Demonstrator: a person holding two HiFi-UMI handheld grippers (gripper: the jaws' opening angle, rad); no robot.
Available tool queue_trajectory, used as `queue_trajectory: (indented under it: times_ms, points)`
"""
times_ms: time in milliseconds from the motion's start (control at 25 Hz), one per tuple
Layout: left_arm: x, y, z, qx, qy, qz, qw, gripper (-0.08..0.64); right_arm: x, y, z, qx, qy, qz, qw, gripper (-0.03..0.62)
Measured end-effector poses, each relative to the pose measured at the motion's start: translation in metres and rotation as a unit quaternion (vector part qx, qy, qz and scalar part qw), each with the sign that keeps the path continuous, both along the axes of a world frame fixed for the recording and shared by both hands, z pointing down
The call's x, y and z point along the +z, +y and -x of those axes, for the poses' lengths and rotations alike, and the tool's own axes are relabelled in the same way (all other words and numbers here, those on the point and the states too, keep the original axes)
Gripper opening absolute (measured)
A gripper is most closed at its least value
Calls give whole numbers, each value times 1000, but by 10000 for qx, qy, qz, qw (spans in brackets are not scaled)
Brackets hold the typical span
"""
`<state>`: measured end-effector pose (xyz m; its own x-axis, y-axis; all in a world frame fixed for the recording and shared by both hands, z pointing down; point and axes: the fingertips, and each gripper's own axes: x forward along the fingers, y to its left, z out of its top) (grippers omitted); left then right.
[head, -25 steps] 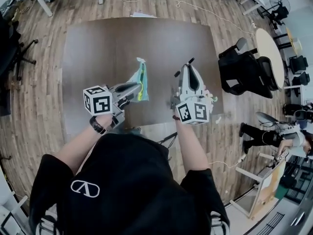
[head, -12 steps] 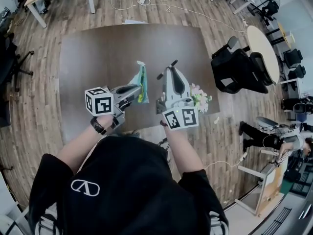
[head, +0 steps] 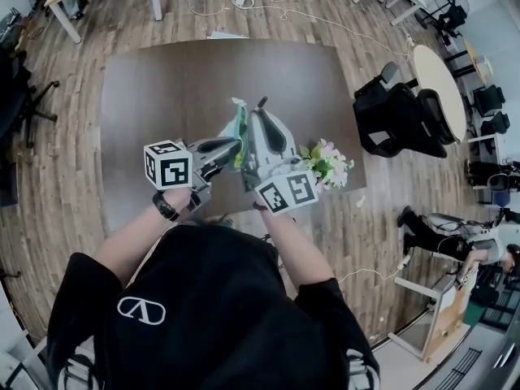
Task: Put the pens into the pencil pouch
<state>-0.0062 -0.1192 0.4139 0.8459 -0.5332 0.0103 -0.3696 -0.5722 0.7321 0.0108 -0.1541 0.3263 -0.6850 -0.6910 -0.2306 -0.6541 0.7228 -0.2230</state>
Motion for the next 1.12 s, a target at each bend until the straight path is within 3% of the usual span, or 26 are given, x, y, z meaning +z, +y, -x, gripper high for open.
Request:
queue_trajectory:
  times_ms: [320,640,1120]
  points:
    - [-8,-2,3,-8,1,-132,9999,12,22,4,7,-456,182,412,9979,43]
    - [-7,-5,4,-56,15,-150,9999,12,27,15,13,-895,376,521,9939,138]
    - [11,-15,26,-197,-180,-25,9996,12,14,3,-14,-245,180,463,9985,140]
